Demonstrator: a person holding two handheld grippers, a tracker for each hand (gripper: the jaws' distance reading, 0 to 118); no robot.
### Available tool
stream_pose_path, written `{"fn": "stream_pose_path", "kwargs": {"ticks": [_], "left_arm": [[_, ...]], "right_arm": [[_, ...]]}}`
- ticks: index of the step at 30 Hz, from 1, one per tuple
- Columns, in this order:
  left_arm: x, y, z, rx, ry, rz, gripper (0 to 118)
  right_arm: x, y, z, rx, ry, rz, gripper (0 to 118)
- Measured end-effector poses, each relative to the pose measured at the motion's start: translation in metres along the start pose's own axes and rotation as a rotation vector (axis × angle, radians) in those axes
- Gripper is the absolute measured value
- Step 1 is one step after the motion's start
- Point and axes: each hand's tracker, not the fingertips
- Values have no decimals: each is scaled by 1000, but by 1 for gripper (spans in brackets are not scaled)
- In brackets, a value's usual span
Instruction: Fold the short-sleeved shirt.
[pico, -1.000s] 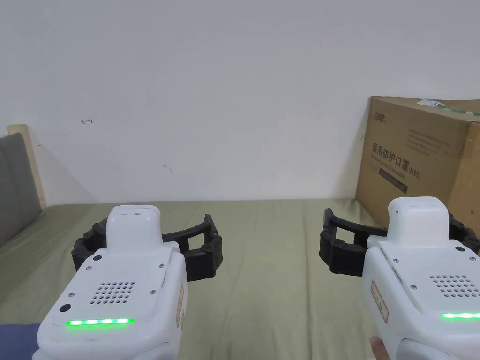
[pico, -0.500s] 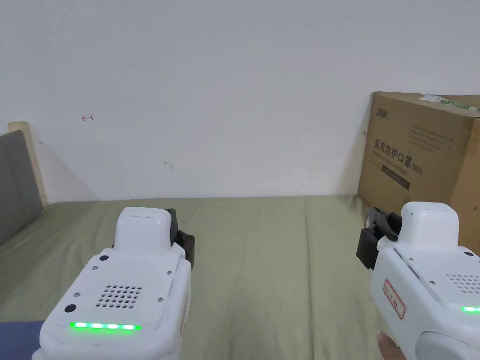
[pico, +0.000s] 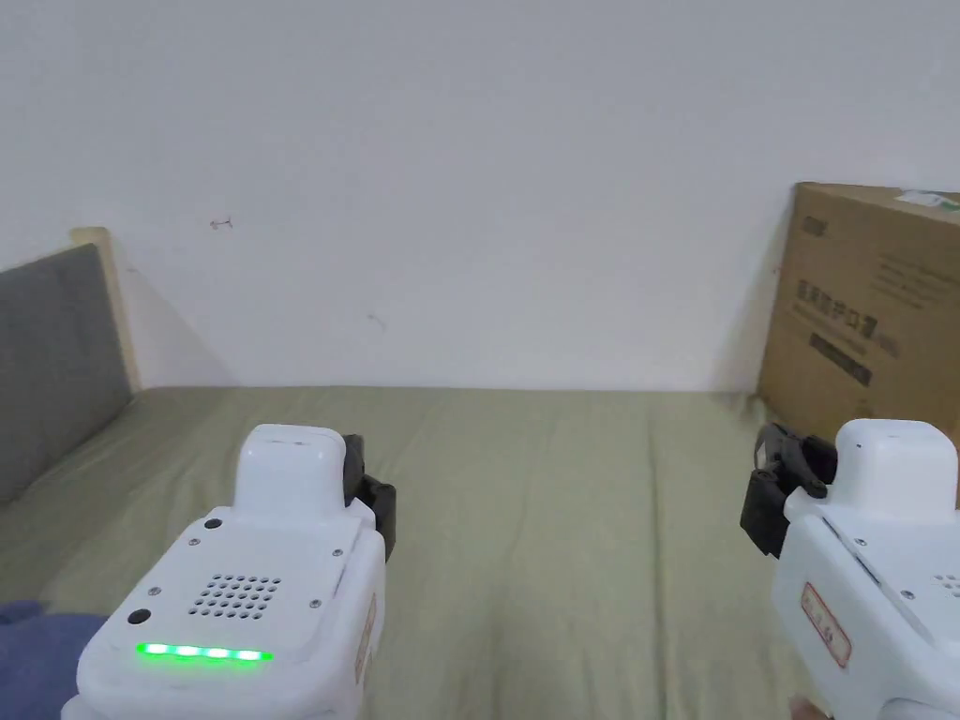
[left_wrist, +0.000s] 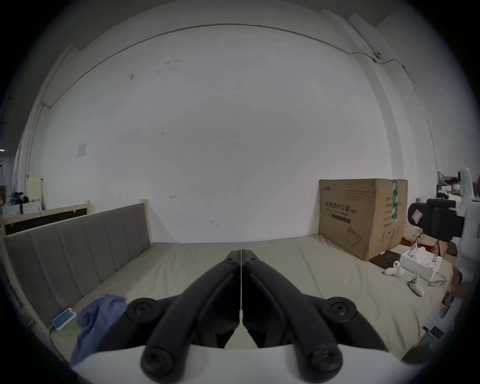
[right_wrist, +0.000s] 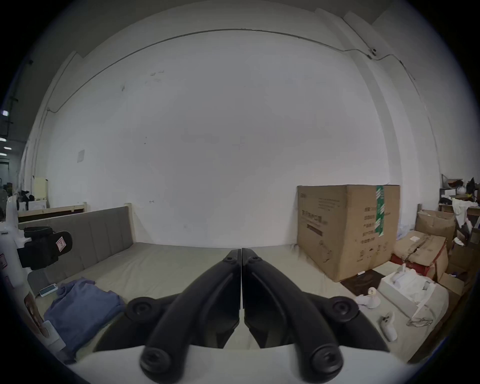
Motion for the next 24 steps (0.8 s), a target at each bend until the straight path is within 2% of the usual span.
{"fn": "stream_pose_path", "kwargs": {"ticks": [4, 6, 7, 9, 11, 13, 14, 17, 19, 22, 24], "left_arm": [[-63, -6, 32, -15, 162, 3, 0], [-96, -8, 53, -11, 351, -35, 0], [-111, -9, 64, -10, 398, -30, 0], [-138, -10, 81, -21, 445, 18, 0], [-153, -13, 95, -31, 490, 41, 0], [-161, -17, 103, -44, 500, 11, 0], [-165, -19, 107, -53, 517, -10, 0], [-184, -20, 109, -78, 495, 9, 0], [-205, -18, 97, -146, 420, 67, 0], [-249, -27, 47, -433, 264, 200, 0], [-282, -56, 6, -664, 141, 392, 0]], "right_arm": [[-52, -7, -21, -38, 146, -20, 1], [-86, -9, -27, -46, 240, -9, 1], [-102, -10, -29, -46, 285, 2, 1], [-131, -11, -28, -32, 352, 16, 1], [-151, -9, -25, -11, 406, -23, 1], [-161, -5, -26, -12, 466, -43, 1], [-165, -3, -26, -10, 483, -25, 1], [-169, -5, -26, -1, 501, 65, 1], [-161, -9, -25, -4, 497, 61, 1], [-144, -16, -27, -46, 482, 28, 1], [-135, -23, -35, -106, 440, 47, 1]]}}
